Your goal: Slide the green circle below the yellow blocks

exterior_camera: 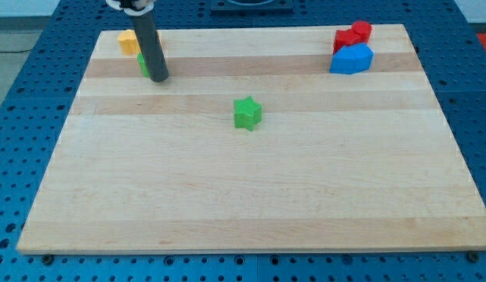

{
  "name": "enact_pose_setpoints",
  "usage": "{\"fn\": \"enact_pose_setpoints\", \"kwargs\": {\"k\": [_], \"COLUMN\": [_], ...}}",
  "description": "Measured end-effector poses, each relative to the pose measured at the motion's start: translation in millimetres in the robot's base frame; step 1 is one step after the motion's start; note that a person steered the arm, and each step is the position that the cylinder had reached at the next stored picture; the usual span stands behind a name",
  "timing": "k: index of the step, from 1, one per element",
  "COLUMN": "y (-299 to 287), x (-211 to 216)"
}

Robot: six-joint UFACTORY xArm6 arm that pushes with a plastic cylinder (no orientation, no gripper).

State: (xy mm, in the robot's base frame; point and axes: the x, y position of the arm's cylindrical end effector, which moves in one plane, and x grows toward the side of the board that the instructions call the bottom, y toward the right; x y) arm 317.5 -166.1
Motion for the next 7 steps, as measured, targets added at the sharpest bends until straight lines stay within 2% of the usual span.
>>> {"fn": "enact_pose_setpoints", "kwargs": {"k": [3,7], "y": [-17,-26], "x": [-21,-25]}}
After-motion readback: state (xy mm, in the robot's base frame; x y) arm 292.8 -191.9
